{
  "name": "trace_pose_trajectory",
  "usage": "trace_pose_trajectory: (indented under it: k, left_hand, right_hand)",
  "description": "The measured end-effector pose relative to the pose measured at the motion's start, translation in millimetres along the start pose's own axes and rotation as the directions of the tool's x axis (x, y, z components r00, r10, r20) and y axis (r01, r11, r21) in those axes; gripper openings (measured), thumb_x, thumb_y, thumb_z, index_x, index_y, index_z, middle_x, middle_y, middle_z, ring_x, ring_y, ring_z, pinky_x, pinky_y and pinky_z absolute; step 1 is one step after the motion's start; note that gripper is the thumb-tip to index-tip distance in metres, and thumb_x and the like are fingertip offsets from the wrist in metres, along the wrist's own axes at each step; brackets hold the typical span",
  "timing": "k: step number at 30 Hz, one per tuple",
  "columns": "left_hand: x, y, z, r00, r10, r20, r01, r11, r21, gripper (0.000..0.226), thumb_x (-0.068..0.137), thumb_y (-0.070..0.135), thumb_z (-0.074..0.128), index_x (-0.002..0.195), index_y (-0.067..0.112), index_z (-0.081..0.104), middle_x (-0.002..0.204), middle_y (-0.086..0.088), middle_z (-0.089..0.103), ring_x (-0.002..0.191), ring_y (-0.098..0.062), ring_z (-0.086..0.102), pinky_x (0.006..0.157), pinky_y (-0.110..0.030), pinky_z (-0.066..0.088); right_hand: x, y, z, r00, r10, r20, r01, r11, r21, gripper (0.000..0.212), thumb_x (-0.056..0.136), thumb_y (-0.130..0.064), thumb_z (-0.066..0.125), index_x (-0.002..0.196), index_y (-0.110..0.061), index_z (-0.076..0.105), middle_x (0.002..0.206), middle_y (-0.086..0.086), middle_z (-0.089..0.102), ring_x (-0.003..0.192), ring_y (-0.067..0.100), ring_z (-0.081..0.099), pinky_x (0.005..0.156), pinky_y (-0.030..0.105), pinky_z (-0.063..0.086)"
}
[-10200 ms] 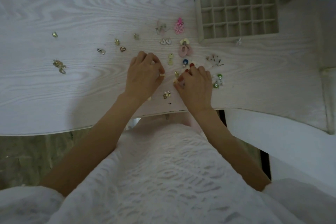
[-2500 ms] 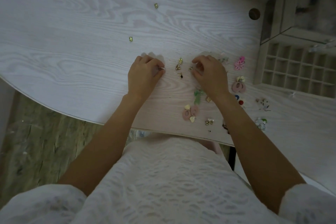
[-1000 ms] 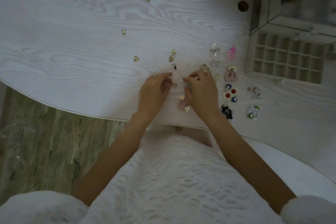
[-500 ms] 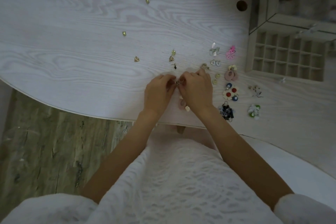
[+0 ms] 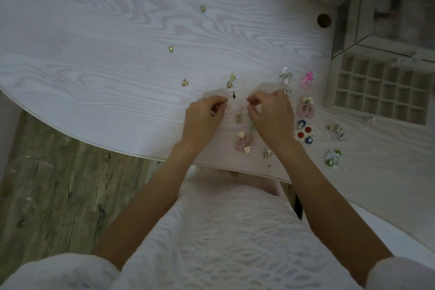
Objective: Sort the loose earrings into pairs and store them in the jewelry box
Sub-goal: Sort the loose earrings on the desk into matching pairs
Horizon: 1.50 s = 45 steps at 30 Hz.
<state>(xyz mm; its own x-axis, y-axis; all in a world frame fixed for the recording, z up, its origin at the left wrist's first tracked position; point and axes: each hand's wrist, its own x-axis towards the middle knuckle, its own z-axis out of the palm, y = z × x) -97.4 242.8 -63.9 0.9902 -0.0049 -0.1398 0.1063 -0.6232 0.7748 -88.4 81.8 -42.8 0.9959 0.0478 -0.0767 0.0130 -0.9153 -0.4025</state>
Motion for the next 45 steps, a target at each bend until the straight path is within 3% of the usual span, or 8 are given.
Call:
trace_pose_trajectory:
  k: [5,8,16,23,28,34,42,45]
  left_hand:
    - [37.2,-28.6,-51.2,0.981,-0.053,-0.187,0.052,0.999,-0.01,0.017,0.087,0.014,0.057,0.099,0.016,0.07,0.094,0.002,0.07,0.074,-0.007,0.058,0.07,-0.024,0.049]
    - [66.3,-47.8,-70.8,0.961,-0.077,-0.267,0.095,0.994,0.054,0.02,0.086,0.016,0.057,0.105,0.016,0.066,0.099,-0.001,0.068,0.081,-0.012,0.06,0.075,-0.029,0.05]
    - [108.1,-55.9,-67.5,0.966,-0.139,-0.216,0.171,0.976,0.137,0.023,0.083,0.019,0.061,0.105,0.019,0.066,0.101,-0.005,0.062,0.091,-0.016,0.057,0.081,-0.014,0.035]
    - [107.6,-47.2,-56.8,0.985,-0.03,-0.171,0.053,0.99,0.128,0.016,0.081,0.012,0.065,0.095,0.017,0.072,0.092,-0.004,0.068,0.078,-0.008,0.056,0.072,-0.008,0.036]
    - [110.5,-47.0,-57.8,0.983,-0.061,-0.172,0.078,0.992,0.095,0.013,0.079,0.012,0.068,0.092,0.015,0.072,0.094,-0.005,0.069,0.077,-0.006,0.054,0.069,0.001,0.034]
    - [105.0,-44.0,-55.7,0.987,0.037,-0.155,-0.002,0.976,0.219,0.013,0.083,0.019,0.067,0.092,0.013,0.074,0.094,-0.006,0.072,0.079,-0.02,0.065,0.073,-0.022,0.047]
    - [104.0,-36.3,-51.5,0.994,0.006,-0.109,0.018,0.975,0.223,0.015,0.085,0.026,0.064,0.091,0.013,0.069,0.091,-0.003,0.069,0.08,-0.017,0.061,0.071,-0.022,0.042]
    - [97.4,-14.8,-42.6,0.994,0.057,-0.097,-0.046,0.993,0.107,0.013,0.085,0.026,0.065,0.094,0.018,0.068,0.09,0.004,0.067,0.076,-0.011,0.055,0.07,-0.018,0.036]
  right_hand:
    - [47.4,2.3,1.5,0.992,-0.097,0.083,0.092,0.993,0.07,0.026,0.086,-0.006,0.055,0.11,-0.01,0.063,0.102,0.01,0.065,0.096,0.027,0.053,0.077,0.027,0.035]
    - [72.1,-1.4,10.9,0.985,-0.123,0.121,0.101,0.979,0.18,0.03,0.084,0.0,0.054,0.112,-0.01,0.062,0.105,0.012,0.059,0.085,0.013,0.052,0.073,0.025,0.041]
    - [91.3,-5.5,24.7,0.966,-0.206,0.157,0.166,0.957,0.236,0.018,0.08,-0.003,0.066,0.096,-0.011,0.068,0.095,0.007,0.061,0.078,0.011,0.052,0.071,0.026,0.046]
    - [105.6,-4.3,27.4,0.996,-0.059,0.072,0.039,0.964,0.262,0.012,0.08,-0.006,0.065,0.091,-0.009,0.067,0.093,0.007,0.06,0.076,0.009,0.049,0.07,0.017,0.04]
    - [137.2,-21.6,17.8,0.983,-0.17,0.063,0.152,0.962,0.227,0.018,0.085,-0.013,0.06,0.102,-0.01,0.066,0.103,0.008,0.059,0.09,0.015,0.05,0.075,0.022,0.036]
    - [217.8,-61.3,34.9,0.947,-0.307,0.093,0.3,0.95,0.086,0.037,0.09,-0.004,0.048,0.126,-0.01,0.054,0.126,0.011,0.051,0.116,0.025,0.045,0.092,0.024,0.036]
    - [204.8,-58.1,41.6,0.959,-0.265,0.104,0.258,0.963,0.077,0.017,0.086,-0.001,0.052,0.093,-0.007,0.067,0.095,0.01,0.063,0.087,0.022,0.059,0.077,0.032,0.049]
    - [168.1,-34.7,19.1,0.983,-0.185,-0.003,0.183,0.969,0.168,0.01,0.085,-0.013,0.059,0.091,-0.013,0.067,0.088,0.002,0.063,0.085,0.015,0.053,0.067,0.021,0.039]
